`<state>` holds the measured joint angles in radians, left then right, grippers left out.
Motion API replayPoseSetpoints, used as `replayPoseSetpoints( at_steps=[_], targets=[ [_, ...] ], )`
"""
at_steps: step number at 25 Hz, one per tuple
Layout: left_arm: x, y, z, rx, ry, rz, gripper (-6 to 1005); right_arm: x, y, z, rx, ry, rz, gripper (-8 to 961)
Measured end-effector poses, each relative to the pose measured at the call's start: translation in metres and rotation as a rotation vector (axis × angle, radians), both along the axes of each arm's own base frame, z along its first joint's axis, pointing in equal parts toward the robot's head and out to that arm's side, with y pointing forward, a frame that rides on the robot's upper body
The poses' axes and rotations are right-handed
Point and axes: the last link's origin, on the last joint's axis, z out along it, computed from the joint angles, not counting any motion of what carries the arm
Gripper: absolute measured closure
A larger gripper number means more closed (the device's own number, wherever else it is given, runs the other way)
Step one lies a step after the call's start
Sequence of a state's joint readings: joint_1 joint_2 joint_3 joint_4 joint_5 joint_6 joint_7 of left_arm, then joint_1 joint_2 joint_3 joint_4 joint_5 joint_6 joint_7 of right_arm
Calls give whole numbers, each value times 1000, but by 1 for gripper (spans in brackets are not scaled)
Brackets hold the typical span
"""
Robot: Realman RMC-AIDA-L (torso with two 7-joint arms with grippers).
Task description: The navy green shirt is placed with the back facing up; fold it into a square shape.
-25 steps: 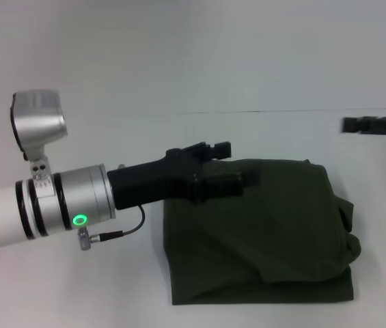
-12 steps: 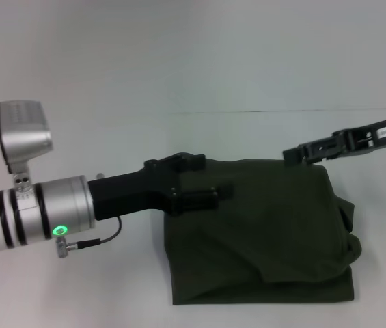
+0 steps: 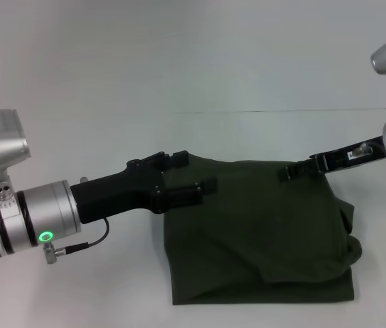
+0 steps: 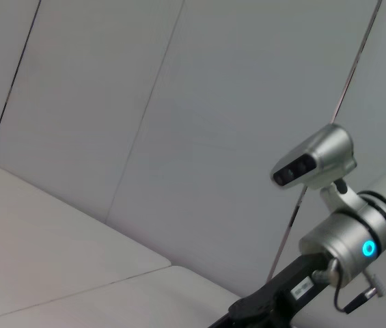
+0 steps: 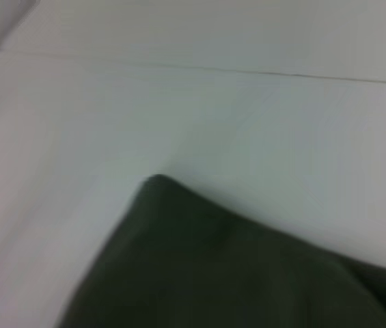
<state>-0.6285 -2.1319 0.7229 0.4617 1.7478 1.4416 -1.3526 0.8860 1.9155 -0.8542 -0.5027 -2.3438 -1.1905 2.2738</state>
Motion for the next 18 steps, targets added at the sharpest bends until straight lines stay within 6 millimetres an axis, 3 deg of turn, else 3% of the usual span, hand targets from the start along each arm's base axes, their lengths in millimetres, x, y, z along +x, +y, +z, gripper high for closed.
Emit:
replayPoseSetpoints(
  at_steps=[10,14,18],
  targets=[
    [0,1,2,7,-6,6,49,27,14,-1,162,-140,-1,29],
    [0,3,5,16,-4,3,49,15,19,13,264,-124,131,29],
    [-1,2,9,15,-9,-4,50,-8,7,27,275,6,287,29]
  ],
)
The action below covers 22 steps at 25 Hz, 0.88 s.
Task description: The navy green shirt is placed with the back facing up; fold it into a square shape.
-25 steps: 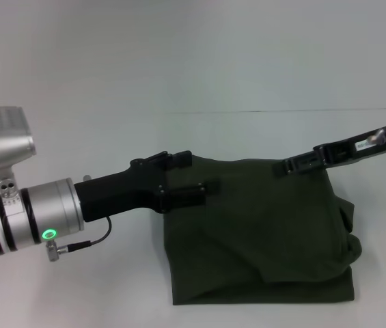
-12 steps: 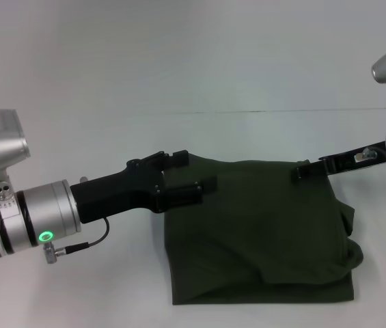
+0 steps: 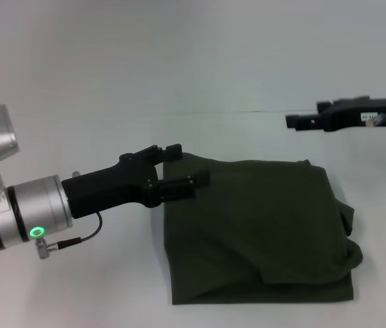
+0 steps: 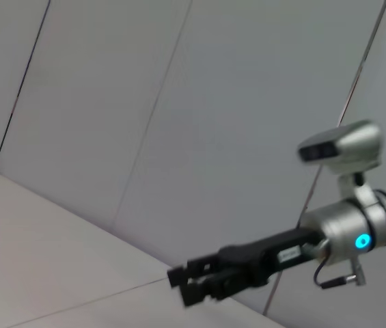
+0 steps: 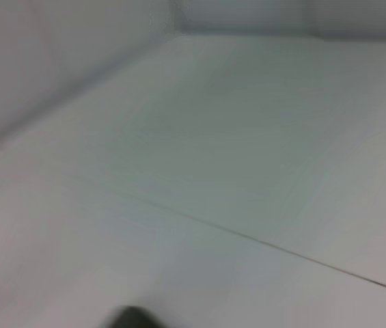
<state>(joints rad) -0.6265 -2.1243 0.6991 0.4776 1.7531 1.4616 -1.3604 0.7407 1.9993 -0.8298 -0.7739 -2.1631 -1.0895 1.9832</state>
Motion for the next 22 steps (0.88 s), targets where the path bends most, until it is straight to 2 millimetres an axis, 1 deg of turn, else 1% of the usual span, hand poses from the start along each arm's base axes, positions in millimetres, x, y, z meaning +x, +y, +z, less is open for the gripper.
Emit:
replayPoseSetpoints(
  at_steps=[2,5,9,13,18,22],
  targets=[
    [0,-3,4,-9,-7,-20,50,-10,-10,6,-59,45,75,29],
    [-3,-6,8,-10,-9,-27,50,-18,-23,11,-171,70,146,29],
    [-9,-8,12,1,-14,-12,49,-24,-38,6,-336,44,202,28],
    [-12,-10,13,-4,-7,-11,49,-28,-47,-8,-460,-44,241,28],
    [-19,-11,18,-3,4,9,50,-28,-53,-38,-579,-151,248,28],
    [-22,-13,19,0,5,22,50,-28,-57,-58,-646,-205,239,28]
  ],
)
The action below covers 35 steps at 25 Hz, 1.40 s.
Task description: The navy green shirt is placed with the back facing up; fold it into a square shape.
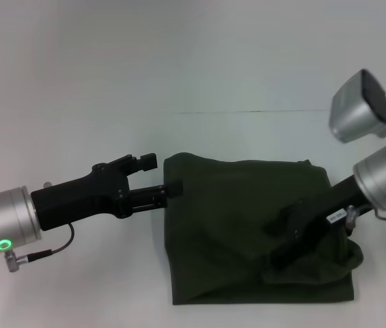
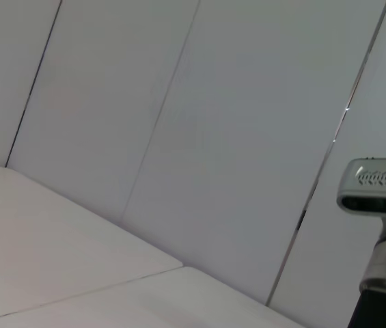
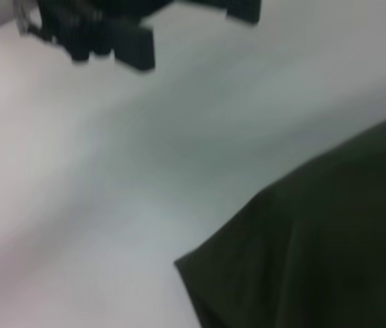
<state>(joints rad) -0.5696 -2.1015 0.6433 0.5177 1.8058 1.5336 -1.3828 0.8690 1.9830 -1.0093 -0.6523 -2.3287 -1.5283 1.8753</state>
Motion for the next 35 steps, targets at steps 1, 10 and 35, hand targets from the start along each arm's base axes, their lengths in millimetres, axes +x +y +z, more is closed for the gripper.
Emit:
replayPoseSetpoints(
  at_steps=[1,10,35],
  targets=[
    [0,0,0,0,1,1,50,0,-1,-3,-8,-11,1,28],
    [-2,-2,-1,-3,1,5,50,5,-14,-24,-104,-89,4,28],
    [2,6,7,-213,-149,266,50,32,-18,86,254,417,55,28]
  ],
)
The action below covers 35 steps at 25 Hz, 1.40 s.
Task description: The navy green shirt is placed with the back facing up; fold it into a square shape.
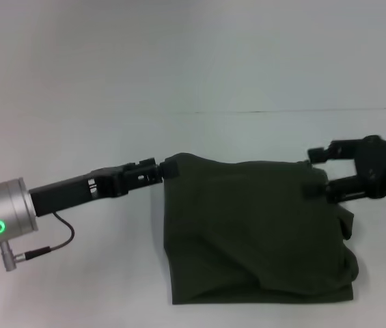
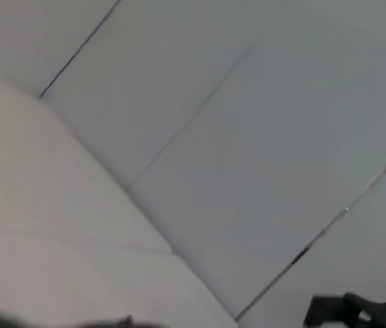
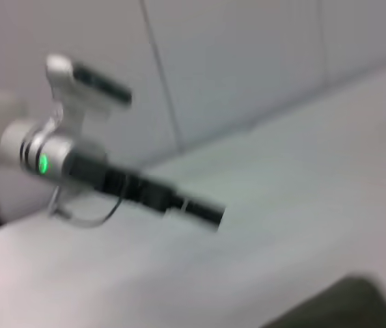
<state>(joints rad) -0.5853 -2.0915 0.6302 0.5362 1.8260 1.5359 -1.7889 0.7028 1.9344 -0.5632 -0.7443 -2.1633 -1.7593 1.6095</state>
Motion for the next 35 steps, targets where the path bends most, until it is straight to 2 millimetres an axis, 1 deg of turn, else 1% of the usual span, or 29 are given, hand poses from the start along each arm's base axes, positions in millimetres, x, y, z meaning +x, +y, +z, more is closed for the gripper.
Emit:
replayPoseSetpoints(
  at_steps=[2,5,9,13,16,21,26,35],
  targets=[
    [-2,3,0,-66,-8,78,50,12,-7,0,76,53,20,28],
    [-5,7,-4,-168,9,188,50,28,-17,-5,126,83,31,29],
    [-11,14,-14,-283,71,344,50,47,-21,-10,117,60,-49,29],
    [-17,22,-20,-307,97,454,50,58,-23,-12,106,61,-117,29],
    [-16,29,-24,-299,117,487,50,60,-23,-12,99,54,-124,29],
    [-24,35,-32,-270,169,551,50,62,-23,-10,92,49,-143,28],
    [-27,35,-43,-265,179,589,49,63,-23,-9,89,50,-155,28],
    [-18,31,-62,-288,183,585,49,62,-24,-8,82,55,-161,28]
  ],
)
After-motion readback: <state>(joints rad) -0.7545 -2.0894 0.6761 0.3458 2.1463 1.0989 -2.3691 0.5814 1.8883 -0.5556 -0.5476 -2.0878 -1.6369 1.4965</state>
